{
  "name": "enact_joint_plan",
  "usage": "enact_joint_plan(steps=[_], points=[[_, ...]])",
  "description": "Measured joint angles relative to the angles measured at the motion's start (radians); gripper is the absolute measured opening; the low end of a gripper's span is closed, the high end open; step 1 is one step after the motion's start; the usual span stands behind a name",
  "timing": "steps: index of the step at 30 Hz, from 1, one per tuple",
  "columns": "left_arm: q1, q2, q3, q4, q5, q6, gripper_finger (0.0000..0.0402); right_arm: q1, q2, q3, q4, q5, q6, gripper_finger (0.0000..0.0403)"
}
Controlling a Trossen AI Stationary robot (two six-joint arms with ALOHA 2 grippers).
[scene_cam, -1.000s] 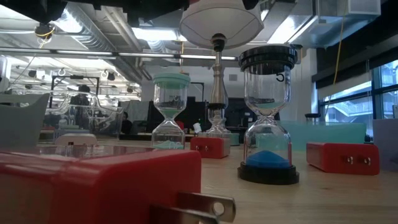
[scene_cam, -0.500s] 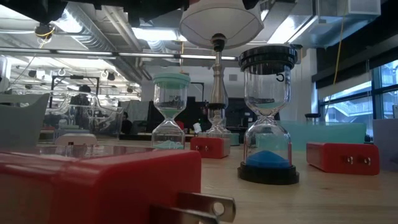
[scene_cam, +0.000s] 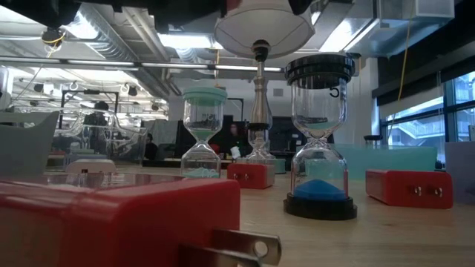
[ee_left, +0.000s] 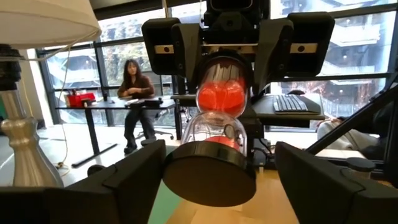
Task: Pick & Place Office items
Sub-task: Put the red hourglass into the green bin
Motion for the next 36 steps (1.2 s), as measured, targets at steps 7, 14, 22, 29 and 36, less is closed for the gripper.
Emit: enact_joint_plan(steps=[7, 14, 22, 29, 36], points=[[0.0, 0.0, 0.0, -0.027, -0.132, -0.013, 0.0336, -0.02, 0.0, 0.0, -0.029, 0.016, 0.011, 0.0219], [0.001, 0.0, 0.0, -0.045, -0.457, 0.014, 0.0342, -0.046, 0.0, 0.0, -0.133, 0.068, 0.072, 0.0219], [-0.01, 0.0, 0.0, -0.045, -0.588, 0.057, 0.0341, -0.079, -0.049, 0.0, -0.49, 0.299, 0.258, 0.0219], [-0.011, 0.0, 0.0, -0.045, -0.59, 0.054, 0.034, -0.137, -0.076, 0.0, -0.896, 0.509, 0.5, 0.0219], [-0.014, 0.0, 0.0, -0.049, -0.586, 0.017, 0.034, -0.3, -0.076, 0.0, -1.039, 0.593, 0.543, 0.0219]])
